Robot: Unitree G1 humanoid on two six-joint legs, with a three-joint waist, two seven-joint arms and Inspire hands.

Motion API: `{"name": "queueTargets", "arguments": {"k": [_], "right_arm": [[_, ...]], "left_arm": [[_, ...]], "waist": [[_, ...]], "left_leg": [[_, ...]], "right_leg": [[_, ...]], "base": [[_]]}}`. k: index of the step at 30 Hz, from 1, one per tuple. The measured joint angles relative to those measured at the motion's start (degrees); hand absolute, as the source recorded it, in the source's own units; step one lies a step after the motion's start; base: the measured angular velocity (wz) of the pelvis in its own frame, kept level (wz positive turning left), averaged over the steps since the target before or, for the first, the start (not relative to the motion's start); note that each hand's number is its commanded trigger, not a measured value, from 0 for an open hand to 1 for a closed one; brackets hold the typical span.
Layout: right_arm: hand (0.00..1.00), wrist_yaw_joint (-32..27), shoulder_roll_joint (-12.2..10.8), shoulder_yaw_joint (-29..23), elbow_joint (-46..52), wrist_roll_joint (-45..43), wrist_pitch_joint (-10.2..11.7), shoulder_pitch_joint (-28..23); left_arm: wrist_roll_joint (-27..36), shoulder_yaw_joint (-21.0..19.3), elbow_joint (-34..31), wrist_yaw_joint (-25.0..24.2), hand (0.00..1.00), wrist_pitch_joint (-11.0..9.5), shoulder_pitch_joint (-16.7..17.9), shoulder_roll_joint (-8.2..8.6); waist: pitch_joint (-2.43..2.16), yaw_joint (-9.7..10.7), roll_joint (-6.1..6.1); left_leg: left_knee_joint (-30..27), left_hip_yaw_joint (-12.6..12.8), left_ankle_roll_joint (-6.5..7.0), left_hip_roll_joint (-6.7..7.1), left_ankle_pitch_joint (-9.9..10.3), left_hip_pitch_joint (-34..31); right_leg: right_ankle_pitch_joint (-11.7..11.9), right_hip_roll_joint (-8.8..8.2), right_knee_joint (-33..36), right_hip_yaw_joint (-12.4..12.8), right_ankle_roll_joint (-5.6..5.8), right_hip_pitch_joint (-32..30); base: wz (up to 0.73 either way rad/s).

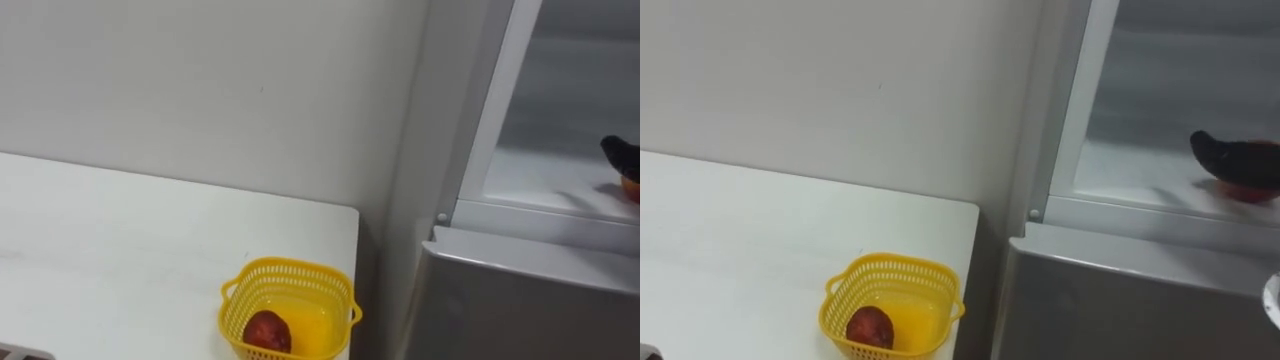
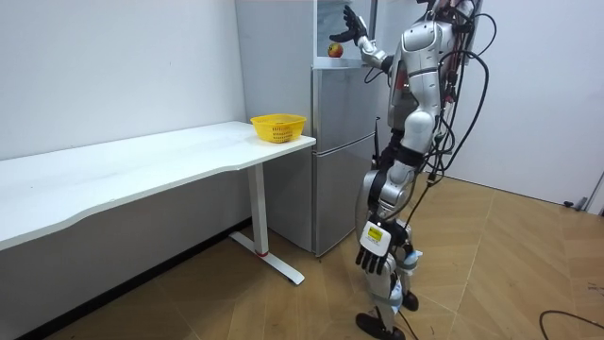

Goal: Retrieve from the upper fridge

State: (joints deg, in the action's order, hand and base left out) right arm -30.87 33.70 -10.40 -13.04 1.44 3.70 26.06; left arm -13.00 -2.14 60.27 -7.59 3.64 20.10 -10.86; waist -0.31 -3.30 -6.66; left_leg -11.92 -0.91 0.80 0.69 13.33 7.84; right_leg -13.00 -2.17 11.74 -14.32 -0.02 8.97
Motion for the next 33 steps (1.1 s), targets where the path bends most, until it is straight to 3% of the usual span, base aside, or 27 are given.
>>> {"name": "queueTargets", "arguments": {"k": [7, 11, 25, 33], "right_arm": [[0.0, -0.9, 0.0, 0.0, -1.7, 0.2, 0.0, 0.0], [0.0, -1.0, 0.0, 0.0, -3.3, 0.2, 0.0, 0.0], [0.0, 1.7, 1.2, 0.1, -13.5, 3.9, -0.2, 0.0], [0.0, 4.9, 1.3, 0.2, -15.8, 5.9, -0.8, 0.0]], "left_arm": [[0.0, 0.0, 0.0, 0.7, 0.0, 0.0, 0.0, -0.18], [0.0, 0.0, 0.0, 0.8, 0.0, 0.1, -0.2, -0.65], [-0.1, 0.0, -0.9, 0.7, 0.0, 0.2, 0.9, -1.59], [0.0, 0.0, -0.9, -0.3, 0.0, 1.4, 1.0, -1.66]], "waist": [[0.08, 0.0, -0.06], [0.37, 0.0, -0.2], [0.37, 0.1, -0.1], [0.33, 0.2, -0.42]], "left_leg": [[-0.2, 0.0, 0.0, 0.0, 0.0, -0.1], [-0.6, 0.0, -0.01, -0.02, 0.0, -0.3], [-0.9, -0.1, -0.01, 0.02, 0.0, -1.2], [-0.8, 0.0, -0.02, 0.0, 0.0, -0.4]], "right_leg": [[0.0, 0.01, -0.1, 0.0, -0.07, 0.0], [0.1, 0.01, 0.0, -0.1, -0.16, 0.0], [0.1, 0.0, 0.1, -0.2, -0.17, 0.0], [0.1, -0.02, 0.0, -0.1, -0.17, 0.1]], "base": [[0.0], [0.0], [0.01], [0.0]]}}
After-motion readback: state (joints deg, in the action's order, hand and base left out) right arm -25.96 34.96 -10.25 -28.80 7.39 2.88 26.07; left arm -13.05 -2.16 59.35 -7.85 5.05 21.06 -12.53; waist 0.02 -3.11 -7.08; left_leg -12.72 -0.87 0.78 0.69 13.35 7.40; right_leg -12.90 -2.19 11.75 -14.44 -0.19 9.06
